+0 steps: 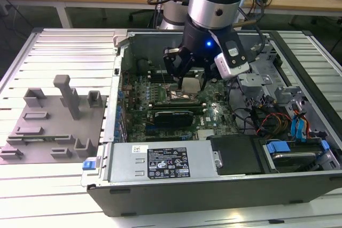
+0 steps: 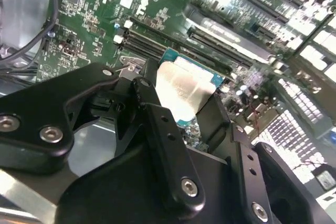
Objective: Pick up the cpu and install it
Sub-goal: 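Pick up the cpu and move it towards the insertion slot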
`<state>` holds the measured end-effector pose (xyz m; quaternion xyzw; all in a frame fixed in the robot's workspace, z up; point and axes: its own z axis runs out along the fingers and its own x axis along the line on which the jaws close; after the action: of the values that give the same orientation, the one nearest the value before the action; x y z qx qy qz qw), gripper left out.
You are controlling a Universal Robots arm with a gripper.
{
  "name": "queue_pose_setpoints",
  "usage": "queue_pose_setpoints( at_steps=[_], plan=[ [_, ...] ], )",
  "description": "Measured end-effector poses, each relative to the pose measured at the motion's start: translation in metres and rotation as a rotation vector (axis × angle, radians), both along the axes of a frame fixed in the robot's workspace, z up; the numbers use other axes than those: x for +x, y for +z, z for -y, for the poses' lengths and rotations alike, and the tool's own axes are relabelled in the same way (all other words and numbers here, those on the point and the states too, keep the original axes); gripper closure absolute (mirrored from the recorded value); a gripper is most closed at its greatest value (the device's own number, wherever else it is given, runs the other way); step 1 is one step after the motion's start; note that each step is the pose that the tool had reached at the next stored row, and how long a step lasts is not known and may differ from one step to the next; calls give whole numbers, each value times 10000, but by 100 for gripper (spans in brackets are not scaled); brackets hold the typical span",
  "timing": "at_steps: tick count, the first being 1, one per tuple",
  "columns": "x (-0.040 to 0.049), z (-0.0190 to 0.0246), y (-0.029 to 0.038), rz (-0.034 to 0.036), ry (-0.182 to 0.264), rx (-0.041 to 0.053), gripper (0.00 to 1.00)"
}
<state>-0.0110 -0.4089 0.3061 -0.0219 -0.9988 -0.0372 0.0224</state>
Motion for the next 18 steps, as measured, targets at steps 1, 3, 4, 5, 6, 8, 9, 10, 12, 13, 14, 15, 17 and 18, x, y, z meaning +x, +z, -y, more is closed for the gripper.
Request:
queue_pose_setpoints(
  at_steps=[1,3,4,5,6,8,9,10,12,13,14,15,17,18],
  plan=[
    [0,-32,-23,-1,0,-1,45],
    [0,-113,-80,-1,-1,0,45],
    [0,-143,-99,-1,0,-1,45],
    [0,-175,-118,-1,-1,0,45],
    [0,-217,-140,-1,0,-1,45],
    [0,-310,-182,0,1,1,45],
    [0,-345,-196,-1,1,-2,45],
    [0,-374,-210,-1,0,-1,45],
    [-1,-455,-266,-1,-1,0,45],
    [-6,-497,-301,-1,1,0,45],
    [-13,-542,-338,-1,8,0,45],
    [-19,-572,-364,0,19,1,45],
    [-27,-619,-409,0,95,-1,45],
    [-30,-643,-433,0,185,-10,45]
  ],
)
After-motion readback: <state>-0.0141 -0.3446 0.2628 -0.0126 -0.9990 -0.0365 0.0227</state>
